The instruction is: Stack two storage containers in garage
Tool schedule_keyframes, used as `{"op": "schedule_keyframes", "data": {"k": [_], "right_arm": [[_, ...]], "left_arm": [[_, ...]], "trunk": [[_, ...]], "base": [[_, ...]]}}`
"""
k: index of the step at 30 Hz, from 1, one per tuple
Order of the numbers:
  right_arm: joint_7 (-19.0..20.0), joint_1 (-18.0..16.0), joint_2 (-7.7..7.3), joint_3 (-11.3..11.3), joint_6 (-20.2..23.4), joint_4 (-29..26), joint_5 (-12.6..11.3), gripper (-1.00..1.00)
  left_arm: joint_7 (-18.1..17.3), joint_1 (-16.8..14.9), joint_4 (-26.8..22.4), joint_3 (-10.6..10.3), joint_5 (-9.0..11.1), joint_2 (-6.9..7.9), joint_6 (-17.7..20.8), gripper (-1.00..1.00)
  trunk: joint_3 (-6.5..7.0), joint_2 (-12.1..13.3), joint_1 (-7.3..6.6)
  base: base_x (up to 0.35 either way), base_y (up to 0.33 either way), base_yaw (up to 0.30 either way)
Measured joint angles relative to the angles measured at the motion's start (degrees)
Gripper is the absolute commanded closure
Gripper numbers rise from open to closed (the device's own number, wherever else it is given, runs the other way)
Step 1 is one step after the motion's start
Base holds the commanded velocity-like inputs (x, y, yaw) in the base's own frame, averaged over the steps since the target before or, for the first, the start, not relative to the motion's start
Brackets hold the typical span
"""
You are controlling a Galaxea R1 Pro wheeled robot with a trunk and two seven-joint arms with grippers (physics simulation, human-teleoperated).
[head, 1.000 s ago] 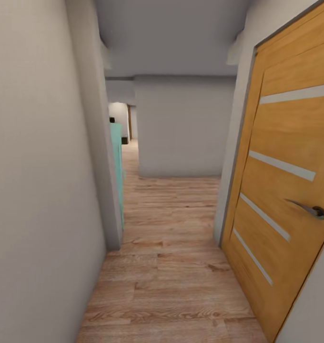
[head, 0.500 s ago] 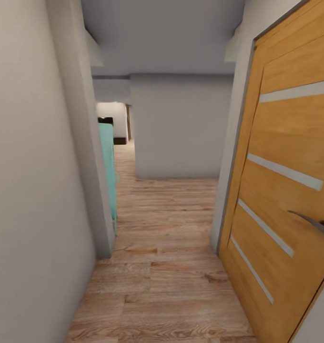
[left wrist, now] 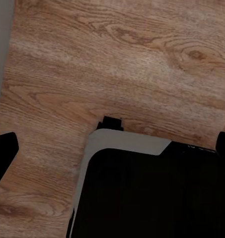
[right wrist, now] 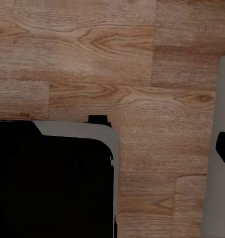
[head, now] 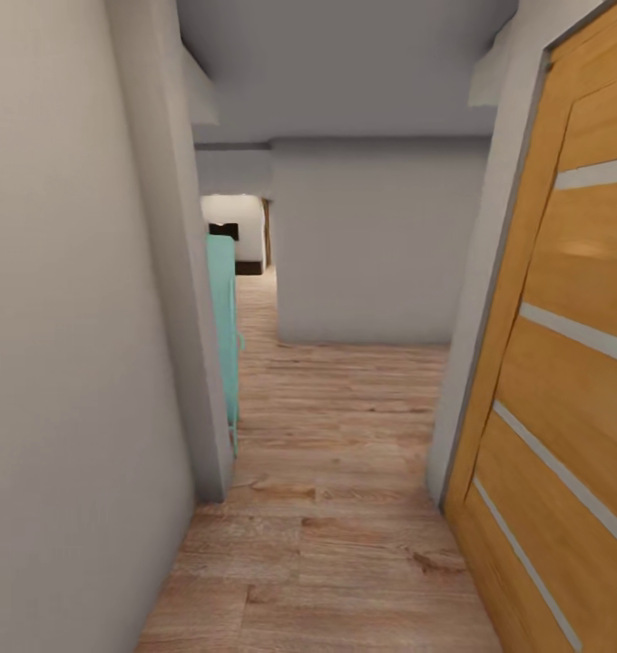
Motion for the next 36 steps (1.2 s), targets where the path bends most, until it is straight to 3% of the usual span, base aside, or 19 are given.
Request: {"op": "schedule_keyframes", "data": {"k": [36], "right_arm": [[0.01, 0.0, 0.48, 0.18, 0.05, 0.0, 0.05, -1.0]], "left_arm": [[0.04, -0.02, 0.0, -0.05, -0.05, -0.22, -0.25, -1.0]], "trunk": [[0.0, 0.0, 0.0]], "base": [[0.323, 0.0, 0.003]]}}
